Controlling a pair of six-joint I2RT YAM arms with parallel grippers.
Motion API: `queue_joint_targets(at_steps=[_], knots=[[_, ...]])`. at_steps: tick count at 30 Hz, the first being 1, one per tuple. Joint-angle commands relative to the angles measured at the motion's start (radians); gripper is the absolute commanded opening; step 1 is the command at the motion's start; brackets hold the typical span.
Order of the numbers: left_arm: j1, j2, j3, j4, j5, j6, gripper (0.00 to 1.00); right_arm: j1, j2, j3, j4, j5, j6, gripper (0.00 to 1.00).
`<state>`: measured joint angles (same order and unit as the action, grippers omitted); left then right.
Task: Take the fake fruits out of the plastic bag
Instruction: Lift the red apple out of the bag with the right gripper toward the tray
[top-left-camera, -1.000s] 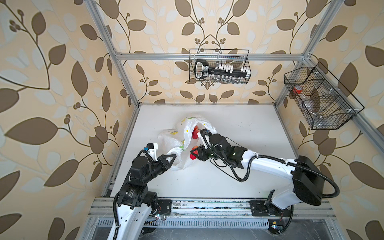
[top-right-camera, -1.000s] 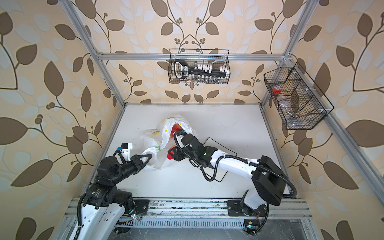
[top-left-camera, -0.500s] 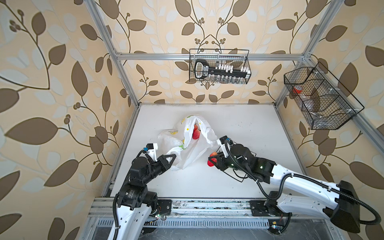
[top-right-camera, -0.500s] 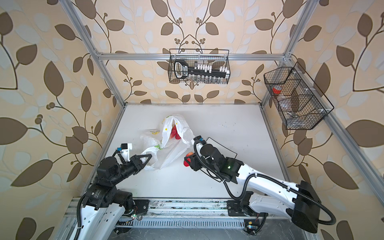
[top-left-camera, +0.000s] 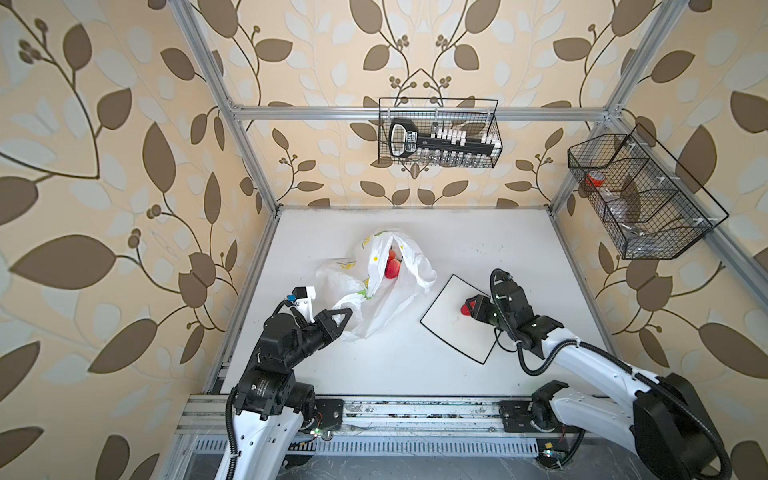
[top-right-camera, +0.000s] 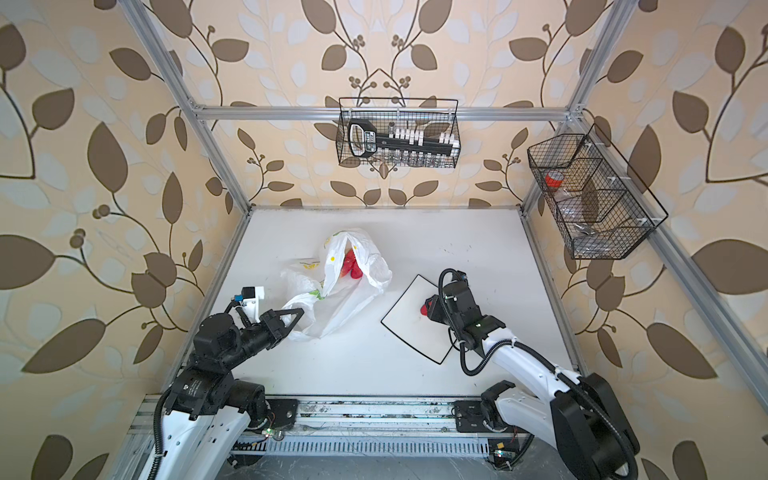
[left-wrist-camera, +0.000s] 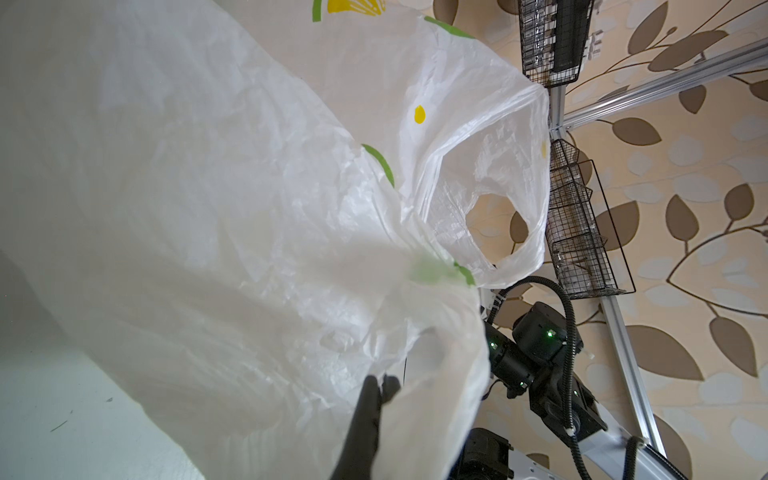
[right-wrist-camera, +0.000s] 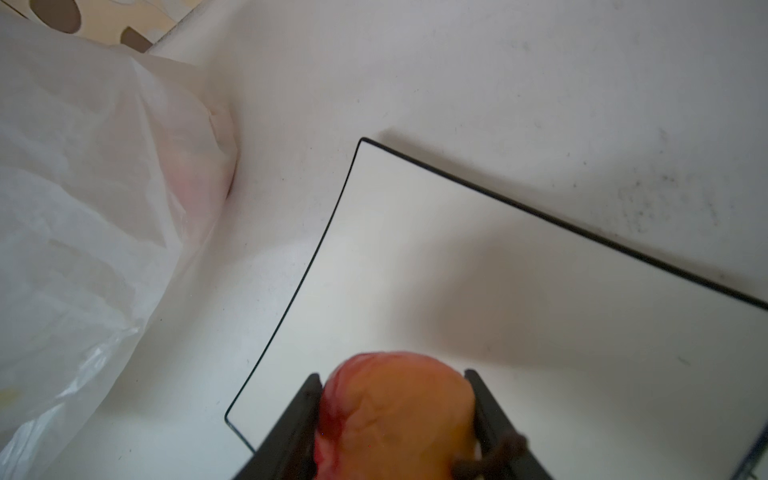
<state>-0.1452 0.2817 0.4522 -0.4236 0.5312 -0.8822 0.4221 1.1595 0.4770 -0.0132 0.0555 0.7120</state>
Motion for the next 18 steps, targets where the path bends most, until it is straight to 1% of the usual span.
queue_joint_targets(at_steps=[1,4,9,14,17,18], knots=[[-0.008,0.003,0.023,0.0,-0.002,0.02,0.0,-0.008,0.078,0.023,0.144,-0.008,-0.028,0.34],[-0.008,0.005,0.024,-0.003,-0.002,0.02,0.0,-0.016,0.147,0.033,0.214,0.0,-0.044,0.34],[-0.008,0.004,0.023,-0.003,0.001,0.02,0.0,-0.037,0.268,0.075,0.282,-0.024,-0.068,0.35],[-0.008,0.001,0.025,-0.009,0.003,0.02,0.0,-0.044,0.377,0.109,0.31,-0.023,-0.056,0.36],[-0.009,0.0,0.027,-0.012,0.002,0.02,0.0,-0.044,0.416,0.116,0.323,-0.022,-0.054,0.38],[-0.008,0.001,0.027,-0.011,0.001,0.039,0.0,-0.044,0.427,0.118,0.324,-0.023,-0.054,0.39]])
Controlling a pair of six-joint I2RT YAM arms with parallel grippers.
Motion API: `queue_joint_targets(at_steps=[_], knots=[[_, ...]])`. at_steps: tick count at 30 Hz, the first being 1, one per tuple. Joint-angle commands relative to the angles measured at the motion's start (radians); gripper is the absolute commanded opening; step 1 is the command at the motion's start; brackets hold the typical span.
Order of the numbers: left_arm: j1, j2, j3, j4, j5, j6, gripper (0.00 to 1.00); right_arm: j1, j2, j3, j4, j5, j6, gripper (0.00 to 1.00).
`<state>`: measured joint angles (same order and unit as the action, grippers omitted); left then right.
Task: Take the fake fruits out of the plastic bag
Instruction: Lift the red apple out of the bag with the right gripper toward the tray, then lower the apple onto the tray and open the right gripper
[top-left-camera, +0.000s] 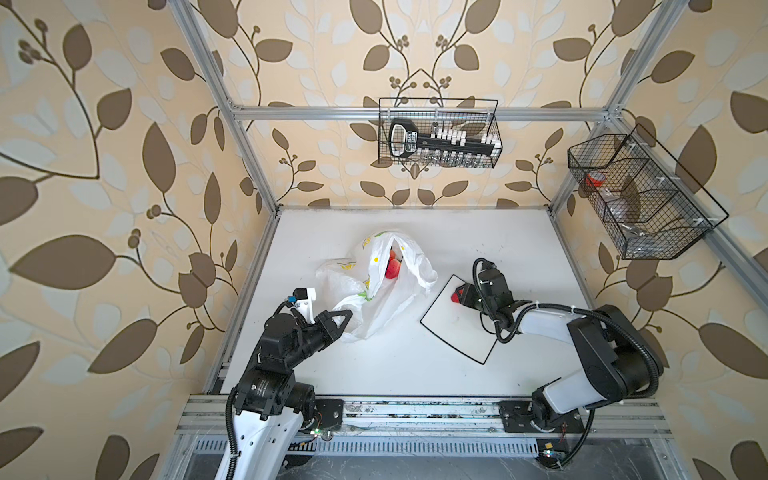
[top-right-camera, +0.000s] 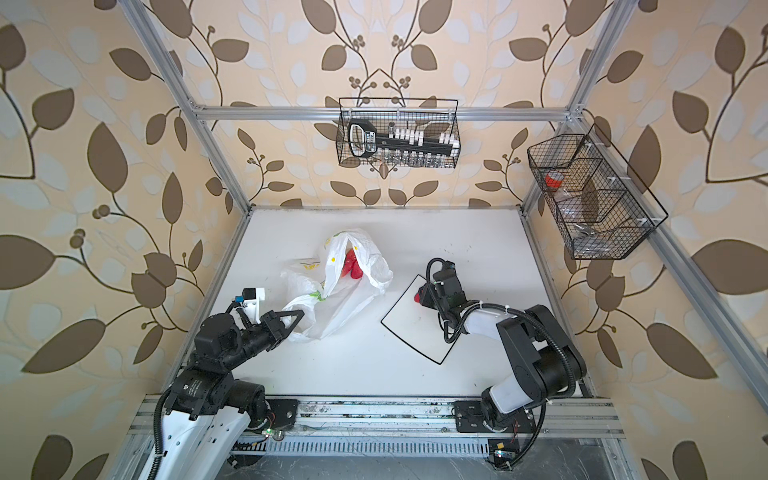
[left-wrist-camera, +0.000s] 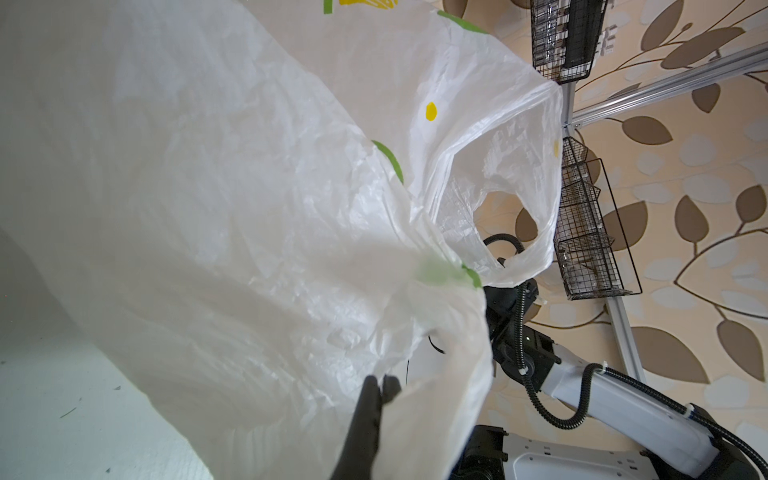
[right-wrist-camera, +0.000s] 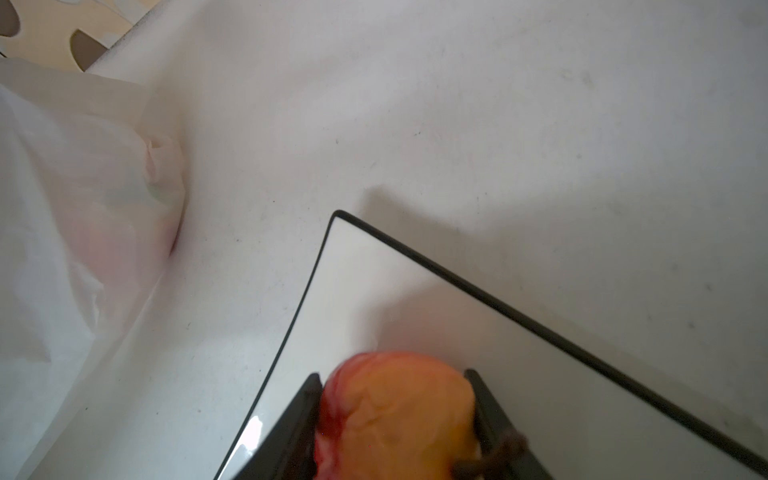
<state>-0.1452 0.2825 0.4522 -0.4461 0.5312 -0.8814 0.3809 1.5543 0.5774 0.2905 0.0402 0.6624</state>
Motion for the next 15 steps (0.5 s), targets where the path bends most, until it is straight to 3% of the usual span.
queue_joint_targets(at_steps=[1,9,15], knots=[[-0.008,0.0,0.026,0.011,0.001,0.042,0.0,-0.004,0.039,0.018,0.021,-0.009,-0.001,0.4],[-0.008,0.006,0.029,0.022,0.004,0.046,0.0,-0.011,-0.02,0.009,-0.028,-0.008,-0.005,0.66],[-0.008,0.014,0.023,0.03,0.01,0.044,0.0,-0.021,-0.16,-0.006,-0.125,-0.013,-0.015,0.77]])
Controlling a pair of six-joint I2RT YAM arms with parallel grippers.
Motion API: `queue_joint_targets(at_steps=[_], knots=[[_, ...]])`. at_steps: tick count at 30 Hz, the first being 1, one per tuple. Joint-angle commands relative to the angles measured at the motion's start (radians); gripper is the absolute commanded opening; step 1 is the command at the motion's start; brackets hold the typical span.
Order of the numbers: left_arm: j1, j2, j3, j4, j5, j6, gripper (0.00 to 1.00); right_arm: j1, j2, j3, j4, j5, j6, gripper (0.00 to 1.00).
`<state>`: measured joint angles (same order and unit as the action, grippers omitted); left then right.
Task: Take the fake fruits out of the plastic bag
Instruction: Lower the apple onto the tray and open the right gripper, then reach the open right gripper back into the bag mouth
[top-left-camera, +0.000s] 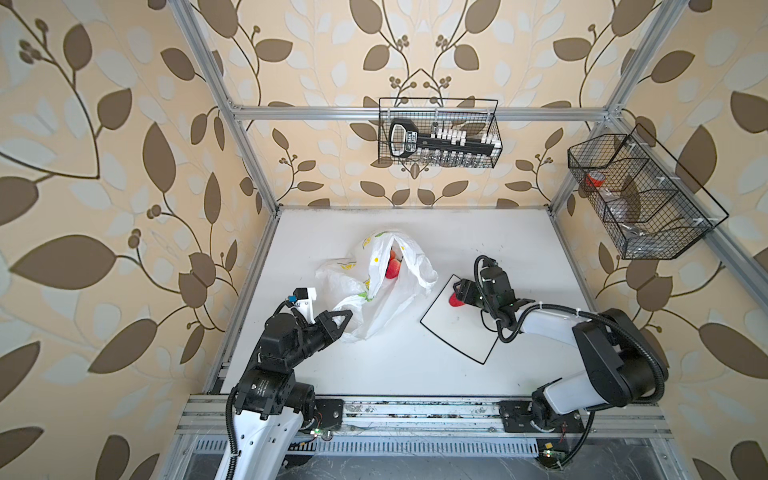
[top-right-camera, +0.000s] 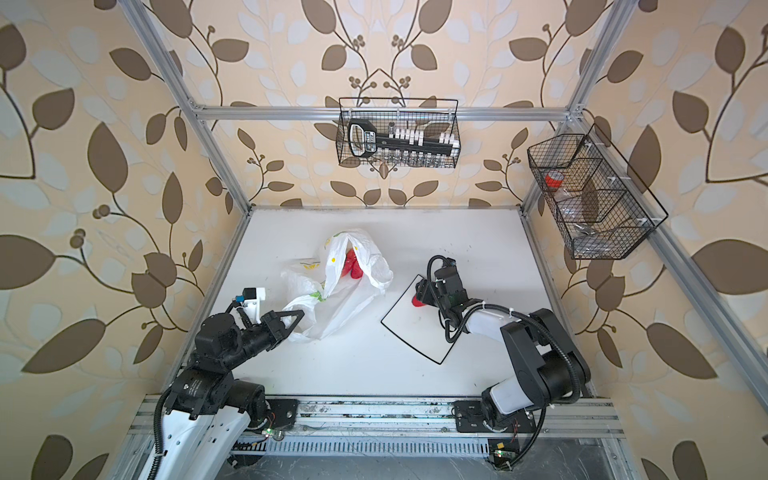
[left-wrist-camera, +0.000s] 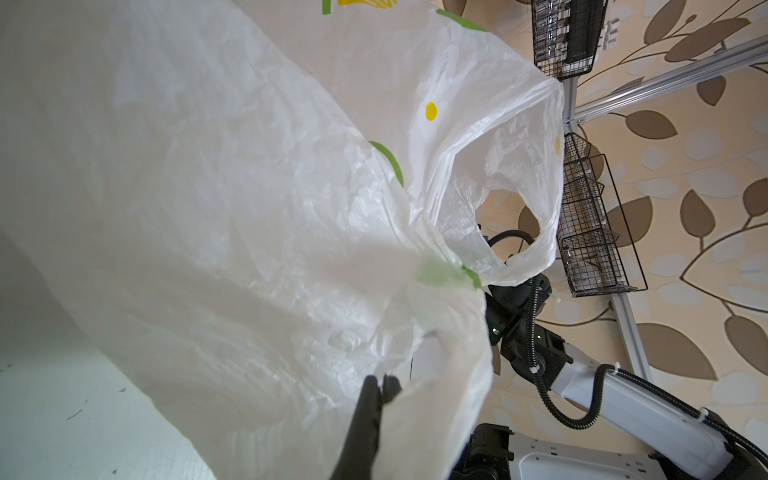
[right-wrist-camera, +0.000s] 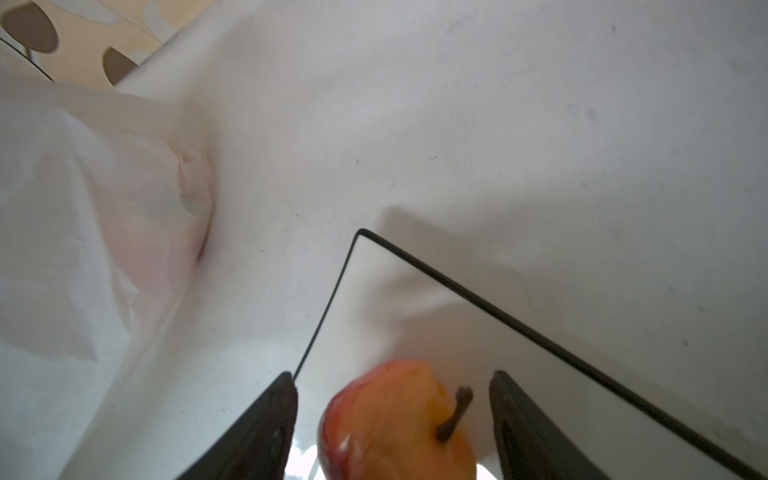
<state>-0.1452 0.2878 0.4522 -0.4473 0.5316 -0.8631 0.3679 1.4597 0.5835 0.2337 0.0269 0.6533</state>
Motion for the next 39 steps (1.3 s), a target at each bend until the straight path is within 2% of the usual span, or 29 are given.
queue_joint_targets(at_steps=[1,5,12,17,22,26,30,35,39], knots=[[-0.008,0.008,0.022,0.033,0.009,0.024,0.0,-0.01,-0.089,-0.017,-0.084,-0.003,-0.004,0.77],[-0.008,0.005,0.02,0.037,0.011,0.021,0.0,-0.01,-0.23,-0.037,-0.16,-0.013,0.0,0.76],[-0.008,0.001,0.016,0.068,0.031,0.018,0.0,0.021,-0.531,-0.062,-0.22,-0.08,-0.052,0.68],[-0.008,-0.007,0.012,0.071,0.033,0.018,0.0,0.14,-0.696,-0.049,-0.177,-0.116,-0.146,0.64],[-0.008,-0.018,0.006,0.067,0.032,0.015,0.0,0.291,-0.772,-0.05,-0.017,-0.251,-0.268,0.62],[-0.008,-0.024,0.006,0.067,0.031,0.015,0.0,0.449,-0.734,-0.025,0.064,-0.273,-0.371,0.62],[-0.008,-0.023,0.011,0.063,0.034,0.015,0.0,0.584,-0.595,0.031,0.08,-0.2,-0.46,0.61],[-0.008,-0.032,0.017,0.049,0.033,0.016,0.0,0.672,-0.373,0.13,0.084,-0.032,-0.512,0.51],[-0.008,-0.038,0.023,0.048,0.033,0.017,0.0,0.695,-0.19,0.216,0.112,0.045,-0.512,0.5]])
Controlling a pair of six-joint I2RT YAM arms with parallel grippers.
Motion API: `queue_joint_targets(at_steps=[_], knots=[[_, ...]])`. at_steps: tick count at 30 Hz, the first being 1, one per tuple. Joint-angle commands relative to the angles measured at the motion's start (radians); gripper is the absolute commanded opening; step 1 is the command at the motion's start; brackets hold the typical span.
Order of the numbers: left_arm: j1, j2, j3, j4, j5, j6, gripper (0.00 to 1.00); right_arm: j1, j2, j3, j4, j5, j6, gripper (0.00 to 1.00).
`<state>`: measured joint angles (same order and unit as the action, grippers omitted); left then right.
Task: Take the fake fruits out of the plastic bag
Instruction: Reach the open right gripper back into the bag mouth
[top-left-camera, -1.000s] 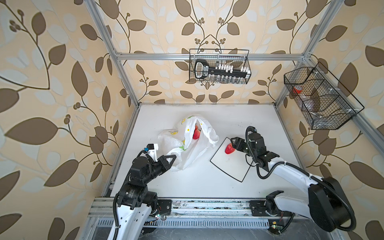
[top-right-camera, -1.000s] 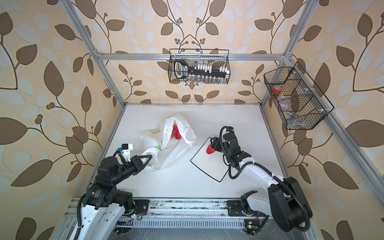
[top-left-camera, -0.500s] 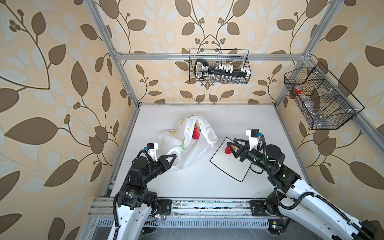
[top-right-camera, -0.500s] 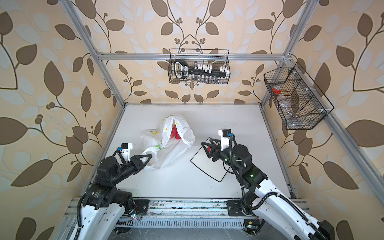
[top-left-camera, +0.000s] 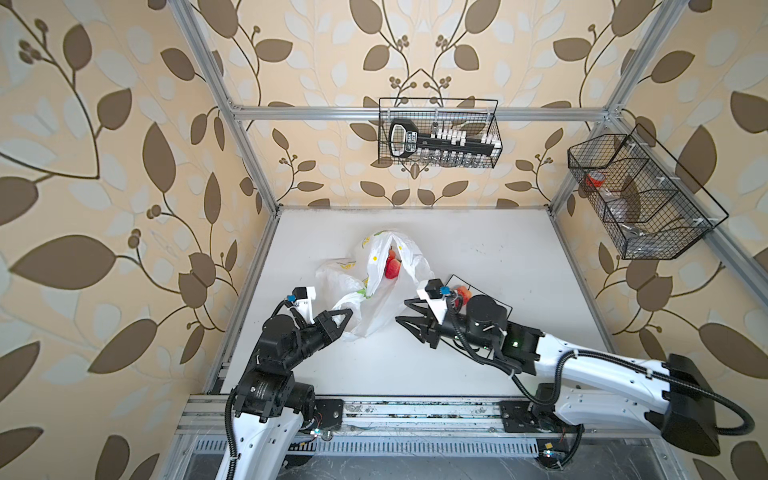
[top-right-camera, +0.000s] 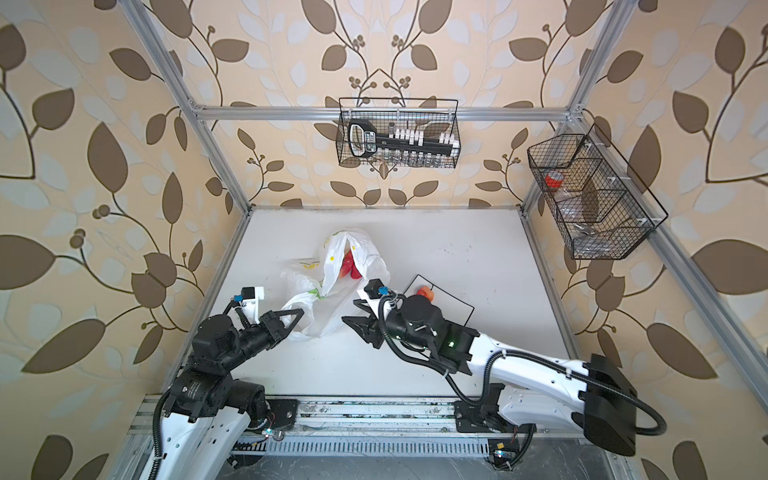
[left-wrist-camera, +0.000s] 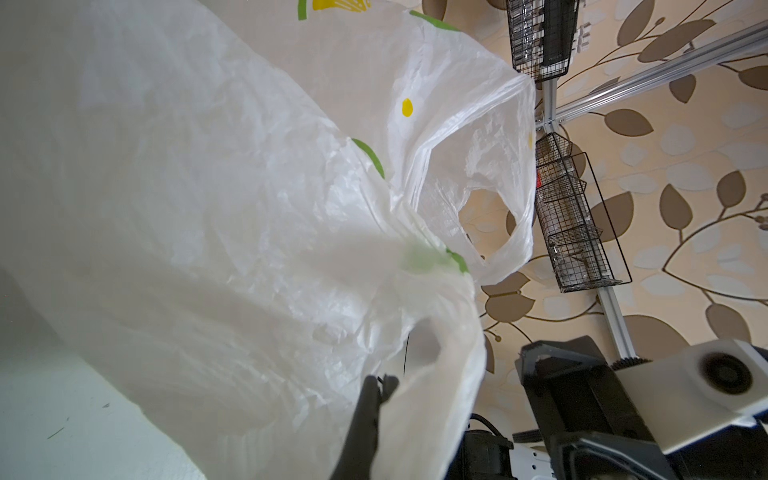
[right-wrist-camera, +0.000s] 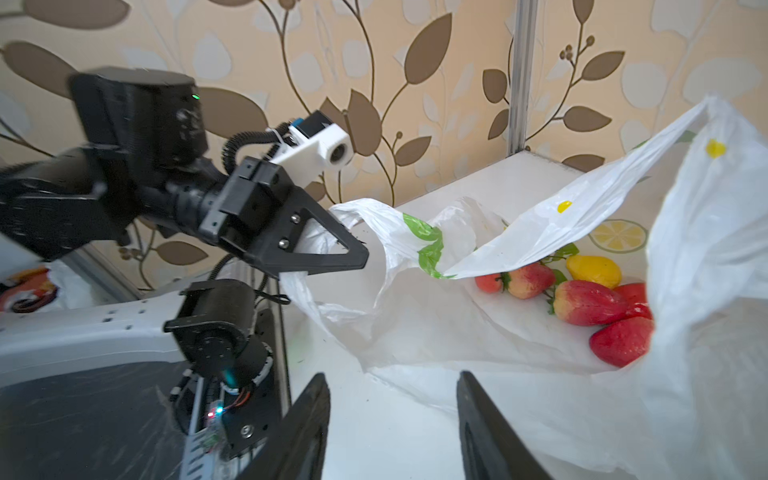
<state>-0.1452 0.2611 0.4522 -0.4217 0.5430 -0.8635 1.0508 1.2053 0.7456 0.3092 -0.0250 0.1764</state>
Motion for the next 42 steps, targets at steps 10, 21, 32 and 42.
queue_joint_targets(at_steps=[10,21,32,42], knots=[[-0.008,-0.03,0.039,0.071,0.008,-0.018,0.0,0.002,0.378,0.179,0.129,0.28,0.145,0.49],[-0.008,-0.104,0.025,0.133,-0.022,-0.082,0.0,-0.056,0.544,0.26,0.091,0.342,0.604,0.5],[-0.008,-0.107,0.034,0.061,0.025,-0.047,0.0,-0.082,0.71,0.431,-0.022,0.363,0.828,0.53],[-0.008,-0.114,0.048,-0.015,0.058,-0.014,0.0,-0.123,0.838,0.561,-0.093,0.358,0.94,0.62]])
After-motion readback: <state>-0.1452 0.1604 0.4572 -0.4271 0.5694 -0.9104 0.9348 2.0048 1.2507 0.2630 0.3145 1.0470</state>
